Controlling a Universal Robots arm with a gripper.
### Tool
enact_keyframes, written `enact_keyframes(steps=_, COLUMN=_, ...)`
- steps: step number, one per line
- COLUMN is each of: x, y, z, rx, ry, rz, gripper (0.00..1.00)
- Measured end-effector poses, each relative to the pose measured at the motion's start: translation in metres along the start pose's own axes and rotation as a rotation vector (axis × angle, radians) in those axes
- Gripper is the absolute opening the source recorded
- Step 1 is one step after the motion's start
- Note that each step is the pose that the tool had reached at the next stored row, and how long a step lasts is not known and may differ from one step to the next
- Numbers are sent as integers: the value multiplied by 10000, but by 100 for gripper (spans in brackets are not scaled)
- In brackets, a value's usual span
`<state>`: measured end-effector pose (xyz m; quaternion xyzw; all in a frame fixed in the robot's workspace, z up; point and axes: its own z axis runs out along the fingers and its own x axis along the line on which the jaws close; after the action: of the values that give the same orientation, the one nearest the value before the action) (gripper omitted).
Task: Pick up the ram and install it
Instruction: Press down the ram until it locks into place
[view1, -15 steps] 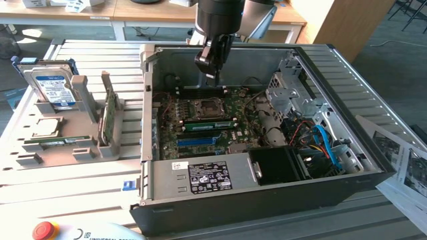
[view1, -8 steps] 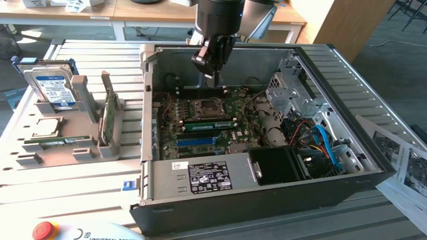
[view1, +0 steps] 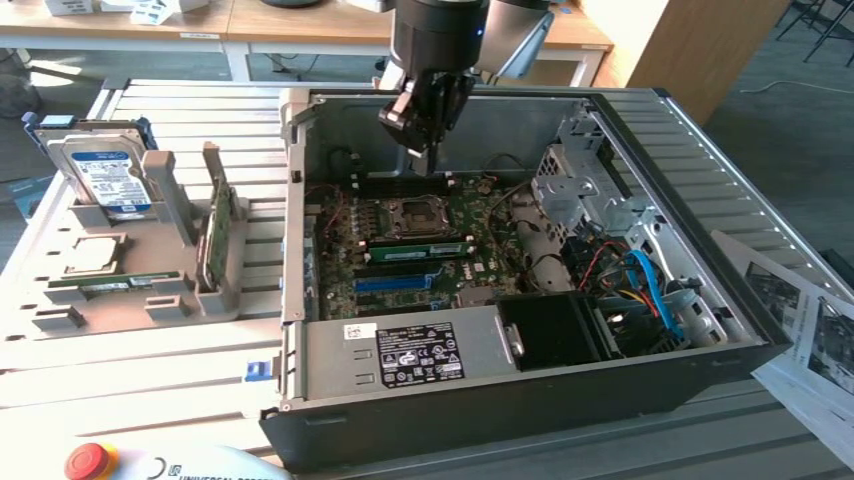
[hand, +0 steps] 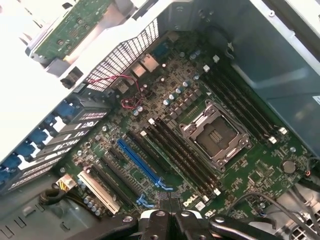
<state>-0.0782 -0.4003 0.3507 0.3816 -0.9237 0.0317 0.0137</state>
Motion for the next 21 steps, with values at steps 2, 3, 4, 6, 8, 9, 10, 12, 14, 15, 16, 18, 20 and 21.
enact_keyframes(steps=2, x=0, y=0, z=2, rx=-8, ry=8, rz=188, gripper=11)
enact_keyframes(steps=3, x=0, y=0, z=4, rx=-13, ry=11, rz=281, gripper=11)
enact_keyframes(steps=4, x=0, y=0, z=5, rx=-17, ry=14, rz=374, gripper=11)
enact_keyframes(steps=6, x=-1, y=1, z=8, rx=-25, ry=22, rz=569, gripper=11)
enact_keyframes(steps=8, x=-1, y=1, z=10, rx=-33, ry=29, rz=762, gripper=11)
enact_keyframes(steps=9, x=-1, y=1, z=12, rx=-38, ry=33, rz=860, gripper=11)
enact_keyframes(steps=10, x=-1, y=1, z=13, rx=-42, ry=38, rz=957, gripper=11)
enact_keyframes(steps=12, x=-1, y=1, z=16, rx=-51, ry=46, rz=1156, gripper=11)
enact_keyframes(steps=14, x=-1, y=1, z=19, rx=-59, ry=54, rz=1346, gripper=11)
enact_keyframes(steps=15, x=-1, y=1, z=20, rx=-63, ry=58, rz=1442, gripper=11)
enact_keyframes(steps=16, x=-2, y=2, z=21, rx=-67, ry=61, rz=1537, gripper=11)
enact_keyframes(steps=18, x=-2, y=2, z=24, rx=-76, ry=70, rz=1734, gripper=11)
enact_keyframes(steps=20, x=-2, y=2, z=26, rx=-84, ry=76, rz=1921, gripper=11)
enact_keyframes(steps=21, x=-2, y=2, z=27, rx=-88, ry=80, rz=2011, gripper=11)
